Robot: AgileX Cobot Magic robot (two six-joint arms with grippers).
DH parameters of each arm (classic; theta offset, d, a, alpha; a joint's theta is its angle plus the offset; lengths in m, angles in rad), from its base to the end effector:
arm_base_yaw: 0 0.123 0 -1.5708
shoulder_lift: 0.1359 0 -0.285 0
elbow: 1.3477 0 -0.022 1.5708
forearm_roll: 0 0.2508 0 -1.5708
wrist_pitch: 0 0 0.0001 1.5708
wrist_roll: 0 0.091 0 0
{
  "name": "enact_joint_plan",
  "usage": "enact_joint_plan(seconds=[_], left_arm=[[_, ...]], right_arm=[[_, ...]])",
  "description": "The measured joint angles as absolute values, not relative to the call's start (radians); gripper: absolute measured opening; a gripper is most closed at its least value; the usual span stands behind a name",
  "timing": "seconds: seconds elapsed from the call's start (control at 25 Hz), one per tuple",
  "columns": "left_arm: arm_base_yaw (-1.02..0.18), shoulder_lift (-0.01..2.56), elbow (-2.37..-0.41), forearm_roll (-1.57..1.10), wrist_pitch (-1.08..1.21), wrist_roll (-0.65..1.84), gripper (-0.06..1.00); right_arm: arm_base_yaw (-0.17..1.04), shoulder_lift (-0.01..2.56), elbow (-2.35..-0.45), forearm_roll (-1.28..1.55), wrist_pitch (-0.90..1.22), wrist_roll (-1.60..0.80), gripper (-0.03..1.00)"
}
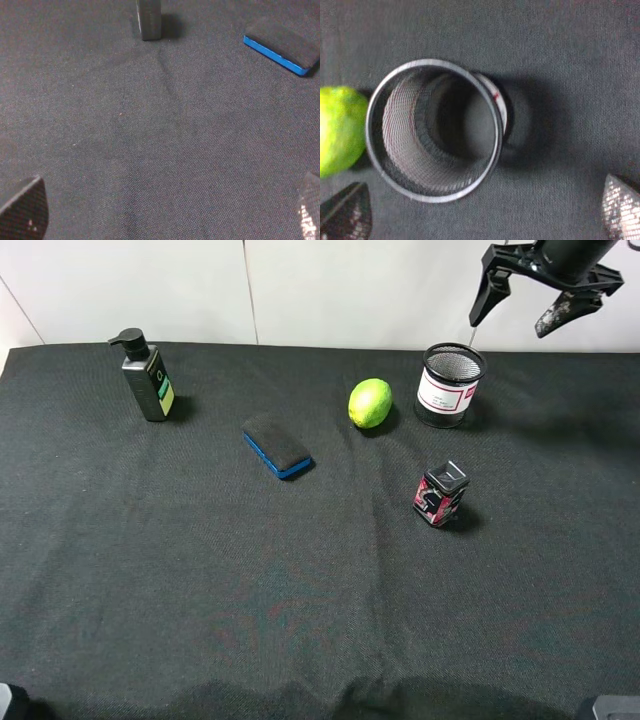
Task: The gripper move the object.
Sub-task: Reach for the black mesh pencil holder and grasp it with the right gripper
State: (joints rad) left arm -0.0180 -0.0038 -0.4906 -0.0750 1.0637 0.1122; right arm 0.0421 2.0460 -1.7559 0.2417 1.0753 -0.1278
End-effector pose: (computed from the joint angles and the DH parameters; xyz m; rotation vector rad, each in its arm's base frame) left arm -0.0047 -0.0059 0.2746 0.1368 2.0462 -0.0313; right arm 0.4390 0.0377 0.2425 -0.1214 2.8223 0.3074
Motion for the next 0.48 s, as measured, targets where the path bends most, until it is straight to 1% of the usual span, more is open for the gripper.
enact_joint_plan(seconds=[0.48], left_arm=[[-0.018,-0.004,-0.491,-0.075,1.064,0.112,1.00]], right_arm=[[0.042,2.157,-1.769,0.245,1.026,-0.140,0.69]])
